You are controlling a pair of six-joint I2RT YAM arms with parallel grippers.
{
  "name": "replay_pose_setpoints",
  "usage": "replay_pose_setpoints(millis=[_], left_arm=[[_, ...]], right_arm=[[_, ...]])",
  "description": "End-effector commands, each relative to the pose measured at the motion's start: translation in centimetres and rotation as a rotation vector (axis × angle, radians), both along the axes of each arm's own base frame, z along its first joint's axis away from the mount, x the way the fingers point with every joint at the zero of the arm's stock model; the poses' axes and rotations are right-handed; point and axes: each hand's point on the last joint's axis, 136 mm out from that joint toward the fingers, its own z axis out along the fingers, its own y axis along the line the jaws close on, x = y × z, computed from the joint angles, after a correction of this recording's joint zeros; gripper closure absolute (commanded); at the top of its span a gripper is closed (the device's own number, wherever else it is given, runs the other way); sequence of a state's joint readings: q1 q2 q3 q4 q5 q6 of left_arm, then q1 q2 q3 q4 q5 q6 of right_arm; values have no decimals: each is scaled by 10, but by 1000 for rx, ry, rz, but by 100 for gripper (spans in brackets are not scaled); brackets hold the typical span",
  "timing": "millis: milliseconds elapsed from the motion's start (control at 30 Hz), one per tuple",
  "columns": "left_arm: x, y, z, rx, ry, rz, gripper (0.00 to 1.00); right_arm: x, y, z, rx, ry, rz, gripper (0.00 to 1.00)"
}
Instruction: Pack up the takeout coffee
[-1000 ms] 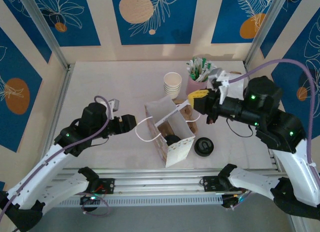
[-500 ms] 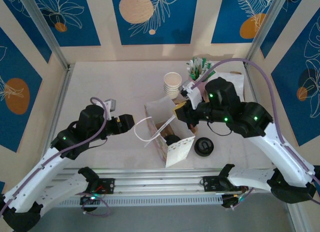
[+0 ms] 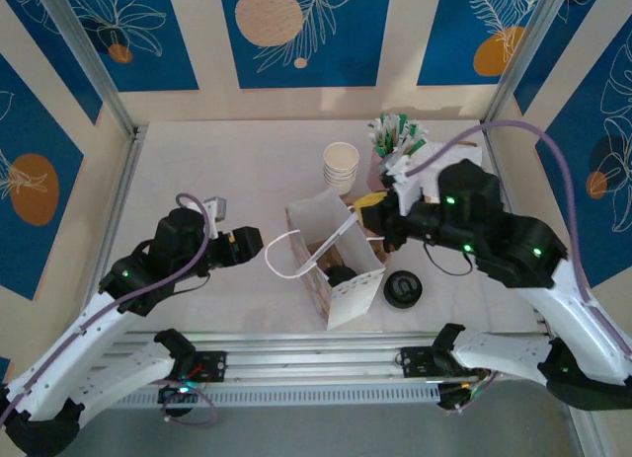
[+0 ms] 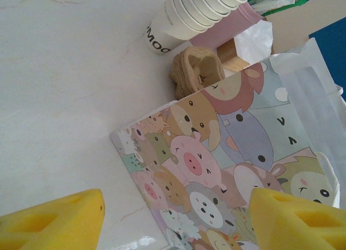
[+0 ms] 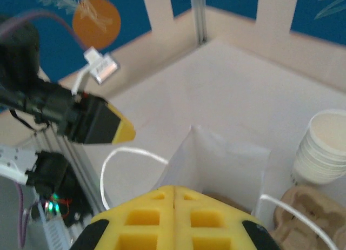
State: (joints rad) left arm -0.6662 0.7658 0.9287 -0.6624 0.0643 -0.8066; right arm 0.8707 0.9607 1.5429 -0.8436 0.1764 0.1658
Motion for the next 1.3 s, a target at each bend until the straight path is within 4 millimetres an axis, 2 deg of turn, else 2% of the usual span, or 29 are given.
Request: replay_pose_setpoints(millis=[0,100,200,367,500,633,767,933,1133,1267], left_arm=[[-2,6,6,5,-20,22,29],[-2,6,7,4,-21,21,29],[-2,5,5,5,-13,15,29],[-1,5,7,6,-21,21,29],[-1,4,6,5,-15,16,29],[-2,4,4,4,-8,16,29],[-1,7,6,15,-19,26,29],[-1,6,4,24,-14,21,29],[-2,10,6,24,-24,32,29],[-3,11,5,24,-20,33,29]], right_arm=[[1,-30,47,107,-131,-115,100],[8,-54,55,94,-163,-235,100],[12,-60,53,75,-165,-272,100],[8,-32,44,106,-110,-158,100],[10,-11,30,81,-45,-96,100],[14,-3,19,61,-11,-89,100],[15,0,19,71,-13,-84,100],[15,-8,39,99,-61,-110,100],[8,-27,72,160,-133,-146,100],[3,-35,82,173,-152,-152,100]])
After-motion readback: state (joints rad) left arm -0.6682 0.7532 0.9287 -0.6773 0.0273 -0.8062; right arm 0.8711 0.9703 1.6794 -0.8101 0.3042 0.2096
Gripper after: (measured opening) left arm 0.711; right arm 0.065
